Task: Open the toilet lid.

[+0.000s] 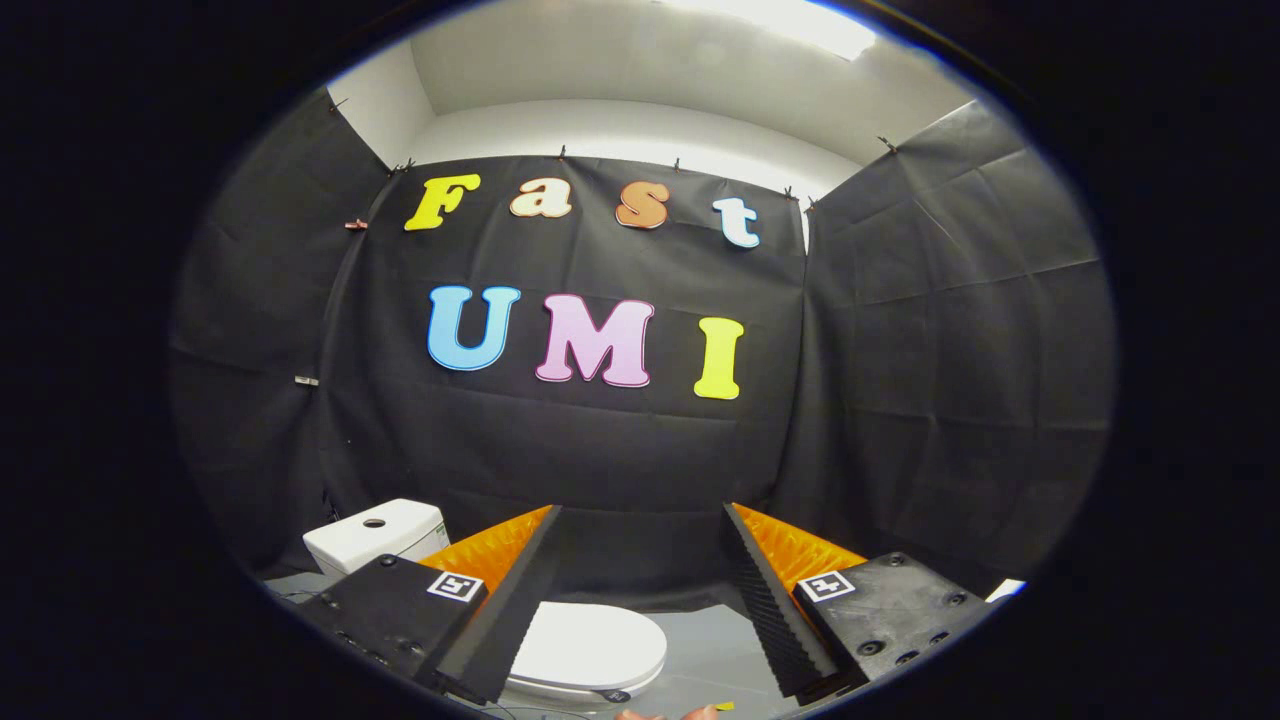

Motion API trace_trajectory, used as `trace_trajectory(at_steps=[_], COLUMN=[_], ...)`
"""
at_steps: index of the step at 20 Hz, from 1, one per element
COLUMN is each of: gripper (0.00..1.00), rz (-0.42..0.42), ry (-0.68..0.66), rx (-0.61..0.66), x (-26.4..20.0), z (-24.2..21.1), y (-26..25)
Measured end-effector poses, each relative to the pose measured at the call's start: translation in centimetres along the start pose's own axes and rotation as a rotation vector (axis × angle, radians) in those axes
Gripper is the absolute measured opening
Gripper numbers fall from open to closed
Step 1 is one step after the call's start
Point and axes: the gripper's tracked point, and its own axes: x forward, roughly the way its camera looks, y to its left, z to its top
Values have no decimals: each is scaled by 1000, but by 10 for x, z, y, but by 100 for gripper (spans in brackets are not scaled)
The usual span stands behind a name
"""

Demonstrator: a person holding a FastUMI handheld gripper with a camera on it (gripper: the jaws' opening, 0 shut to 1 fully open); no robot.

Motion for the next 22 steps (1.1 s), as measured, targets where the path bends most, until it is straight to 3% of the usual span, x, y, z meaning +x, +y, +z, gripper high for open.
trace_trajectory(at_steps=[14, 22], gripper=[98, 98], rz=[20, 53], ry=[-33, -42], rx=[-6, -25], x=[4, 23], z=[-11, -76], y=[10, 17])
